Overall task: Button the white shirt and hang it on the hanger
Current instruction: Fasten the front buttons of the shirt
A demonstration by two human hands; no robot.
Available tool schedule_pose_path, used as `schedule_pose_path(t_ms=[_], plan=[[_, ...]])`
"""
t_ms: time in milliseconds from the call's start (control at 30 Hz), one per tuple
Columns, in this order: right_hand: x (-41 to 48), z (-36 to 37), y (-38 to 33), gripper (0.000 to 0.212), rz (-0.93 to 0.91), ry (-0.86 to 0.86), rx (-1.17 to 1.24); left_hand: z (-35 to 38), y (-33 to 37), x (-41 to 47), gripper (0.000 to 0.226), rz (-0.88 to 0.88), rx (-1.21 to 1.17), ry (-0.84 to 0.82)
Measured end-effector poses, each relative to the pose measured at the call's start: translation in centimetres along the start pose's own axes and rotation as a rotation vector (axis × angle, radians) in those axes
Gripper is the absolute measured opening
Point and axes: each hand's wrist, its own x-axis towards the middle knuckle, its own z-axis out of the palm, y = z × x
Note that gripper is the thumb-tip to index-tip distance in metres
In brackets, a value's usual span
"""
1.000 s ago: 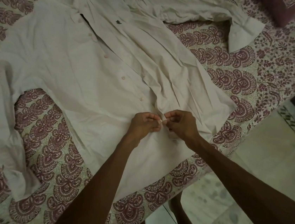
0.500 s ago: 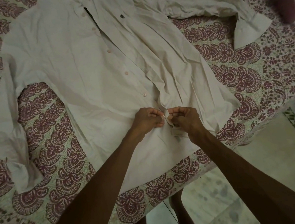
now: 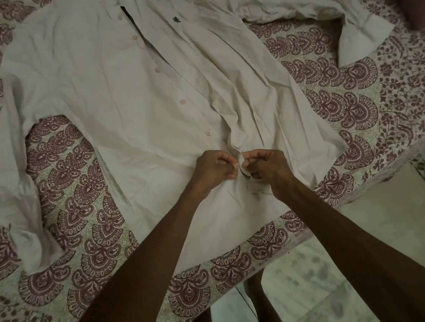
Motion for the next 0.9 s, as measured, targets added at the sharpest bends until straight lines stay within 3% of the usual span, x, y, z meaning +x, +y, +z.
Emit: schedule_pose_path(t_ms=[267, 567, 767, 900], plan=[[0.2, -0.6, 0.4, 0.020, -0.131, -0.084, -0.124, 0.8, -0.6, -0.5, 0.010, -0.009, -0.092, 0.086], [0.5, -0.1, 0.2, 0.026, -0.066, -0.063, -0.099, 0.1, -0.6, -0.5, 0.010, -0.077, -0.175, 0.067], [-0.2, 0.6, 1.1, 0.032, -0.276, 0.056, -0.238, 0.2, -0.4, -0.2, 0.033, -0.106, -0.141, 0.071], [-0.6, 1.1, 2.1, 0.038, -0.397, 0.102, -0.267, 0.6, -0.7, 0.2, 0.029, -0.106, -0.119, 0.155]])
